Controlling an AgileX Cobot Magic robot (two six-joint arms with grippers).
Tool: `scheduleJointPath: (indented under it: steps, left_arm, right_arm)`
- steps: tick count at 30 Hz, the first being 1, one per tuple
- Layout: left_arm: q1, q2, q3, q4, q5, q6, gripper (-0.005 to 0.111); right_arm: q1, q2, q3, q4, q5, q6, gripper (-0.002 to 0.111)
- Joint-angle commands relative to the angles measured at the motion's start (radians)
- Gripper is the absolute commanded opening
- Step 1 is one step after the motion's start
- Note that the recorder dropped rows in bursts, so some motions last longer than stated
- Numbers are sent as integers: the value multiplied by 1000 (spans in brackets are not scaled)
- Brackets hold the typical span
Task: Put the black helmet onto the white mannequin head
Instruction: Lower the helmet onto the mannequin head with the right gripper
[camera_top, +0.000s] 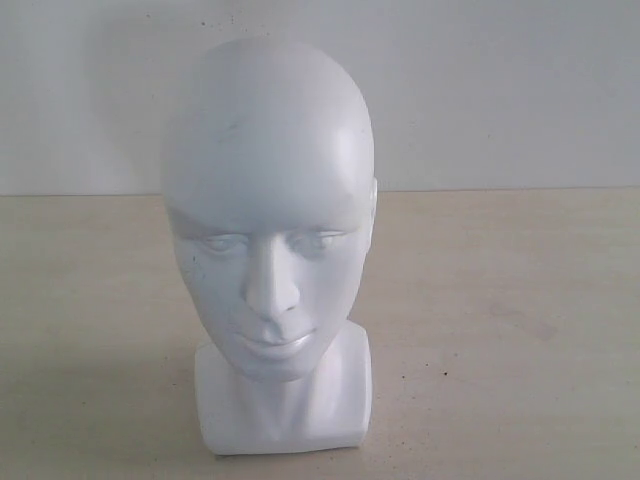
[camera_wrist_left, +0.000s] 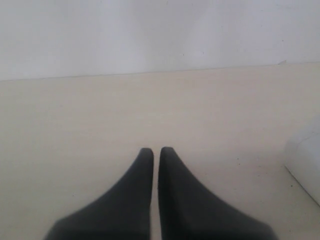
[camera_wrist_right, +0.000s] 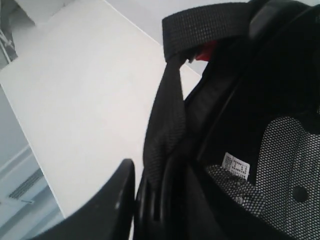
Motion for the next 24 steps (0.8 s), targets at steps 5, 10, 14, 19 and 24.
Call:
scheduleJointPath:
  steps: [5, 10, 14, 19, 24]
  left_arm:
    - [-9, 3, -4, -10, -5, -1, 4]
    - [-9, 3, -4, -10, -5, -1, 4]
    - [-9, 3, -4, -10, -5, -1, 4]
    - [-9, 3, -4, -10, -5, -1, 4]
    - [-9, 3, -4, -10, -5, -1, 4]
  right_arm:
    - [216, -192, 255, 280, -40, -8, 0]
    - [448, -209, 255, 352, 69, -8, 0]
    - [577, -187, 255, 358, 145, -10, 0]
    - [610, -147, 255, 349, 139, -15, 0]
    - [610, -137, 307, 365, 159, -21, 0]
